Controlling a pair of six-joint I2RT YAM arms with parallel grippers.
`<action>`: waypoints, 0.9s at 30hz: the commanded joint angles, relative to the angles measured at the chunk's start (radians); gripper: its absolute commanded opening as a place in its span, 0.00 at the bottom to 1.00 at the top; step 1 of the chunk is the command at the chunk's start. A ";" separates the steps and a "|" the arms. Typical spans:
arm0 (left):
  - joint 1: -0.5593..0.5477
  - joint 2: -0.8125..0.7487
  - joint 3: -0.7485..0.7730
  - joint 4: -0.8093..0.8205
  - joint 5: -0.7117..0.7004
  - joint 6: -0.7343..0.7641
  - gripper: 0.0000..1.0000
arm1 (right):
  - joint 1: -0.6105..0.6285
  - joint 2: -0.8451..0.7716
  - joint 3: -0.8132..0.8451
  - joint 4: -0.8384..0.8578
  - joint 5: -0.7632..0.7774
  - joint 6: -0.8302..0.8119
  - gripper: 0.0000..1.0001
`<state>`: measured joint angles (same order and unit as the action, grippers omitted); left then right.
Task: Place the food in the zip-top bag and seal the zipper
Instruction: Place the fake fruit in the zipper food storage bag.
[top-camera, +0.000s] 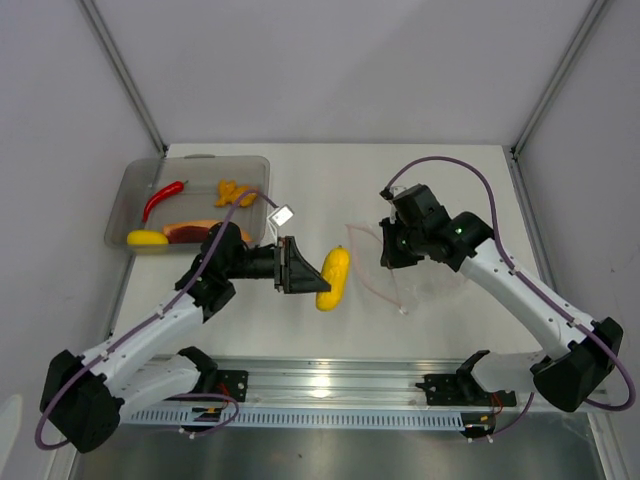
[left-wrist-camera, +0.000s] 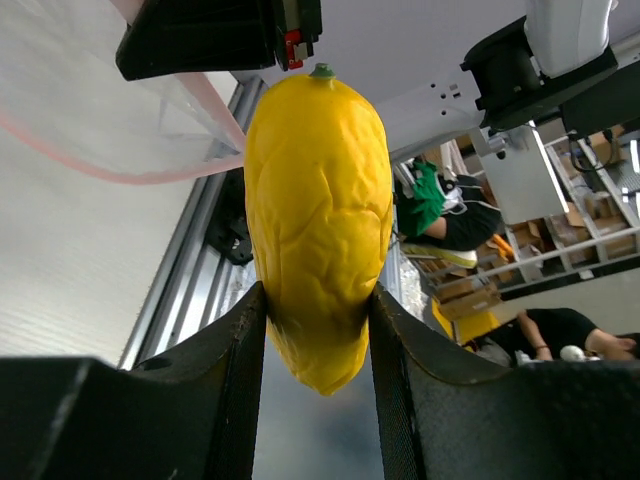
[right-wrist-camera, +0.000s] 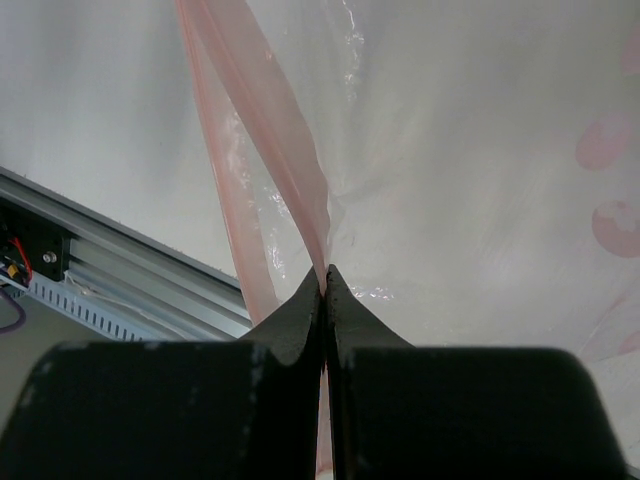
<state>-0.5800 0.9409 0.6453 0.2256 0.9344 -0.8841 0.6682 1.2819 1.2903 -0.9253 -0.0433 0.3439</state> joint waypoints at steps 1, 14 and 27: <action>-0.030 0.079 0.047 0.191 0.023 -0.084 0.00 | 0.016 -0.033 0.009 0.006 -0.015 -0.010 0.00; -0.101 0.403 0.084 0.556 0.018 -0.429 0.01 | 0.059 -0.046 -0.005 0.006 0.010 0.012 0.00; -0.106 0.487 0.034 0.653 -0.003 -0.501 0.01 | 0.057 -0.082 -0.002 0.019 0.043 0.021 0.00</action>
<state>-0.6769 1.4292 0.6815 0.8005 0.9382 -1.3670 0.7235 1.2274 1.2900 -0.9245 -0.0219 0.3588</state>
